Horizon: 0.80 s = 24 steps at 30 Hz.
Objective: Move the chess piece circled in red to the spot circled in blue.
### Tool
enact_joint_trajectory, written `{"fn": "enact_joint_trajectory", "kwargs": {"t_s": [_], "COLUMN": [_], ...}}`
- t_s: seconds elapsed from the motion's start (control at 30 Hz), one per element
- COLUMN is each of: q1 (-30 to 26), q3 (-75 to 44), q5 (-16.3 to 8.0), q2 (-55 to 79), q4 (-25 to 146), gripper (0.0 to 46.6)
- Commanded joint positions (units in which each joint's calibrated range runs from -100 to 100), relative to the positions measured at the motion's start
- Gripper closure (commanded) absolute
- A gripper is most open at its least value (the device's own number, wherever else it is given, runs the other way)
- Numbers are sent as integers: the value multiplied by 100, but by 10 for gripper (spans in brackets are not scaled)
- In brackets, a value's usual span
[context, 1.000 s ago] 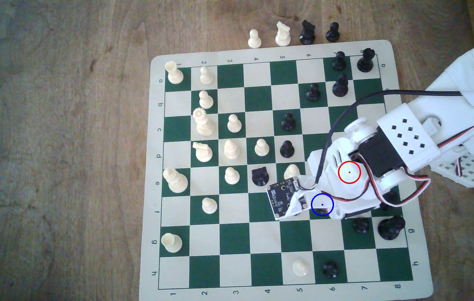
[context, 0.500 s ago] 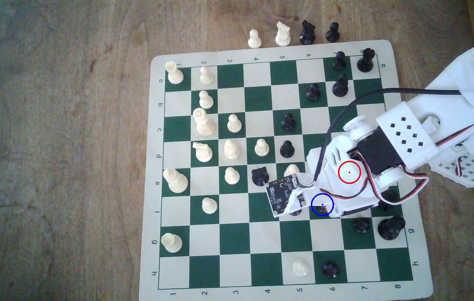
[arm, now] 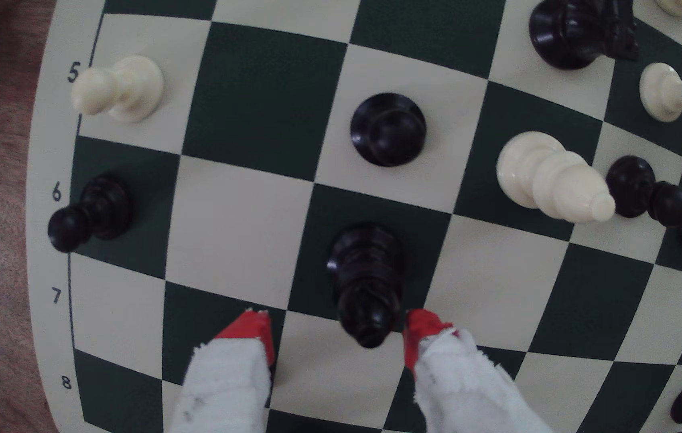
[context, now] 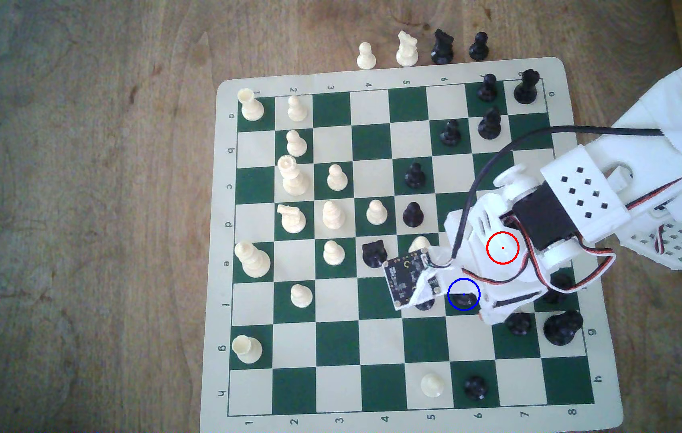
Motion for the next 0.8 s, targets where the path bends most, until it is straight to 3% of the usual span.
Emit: {"fn": "enact_joint_trajectory", "kwargs": {"t_s": [0.0, 0.37, 0.47, 0.6, 0.77], "q1": [25, 80, 205, 487, 948], "q3": [-606, 237, 472, 944, 1760], "q5": [-24, -147, -161, -171, -171], "q2": [-600, -2102, -2578, -3647, -5133], "q4": [189, 566, 607, 771, 484], "gripper": [281, 276, 295, 388, 422]}}
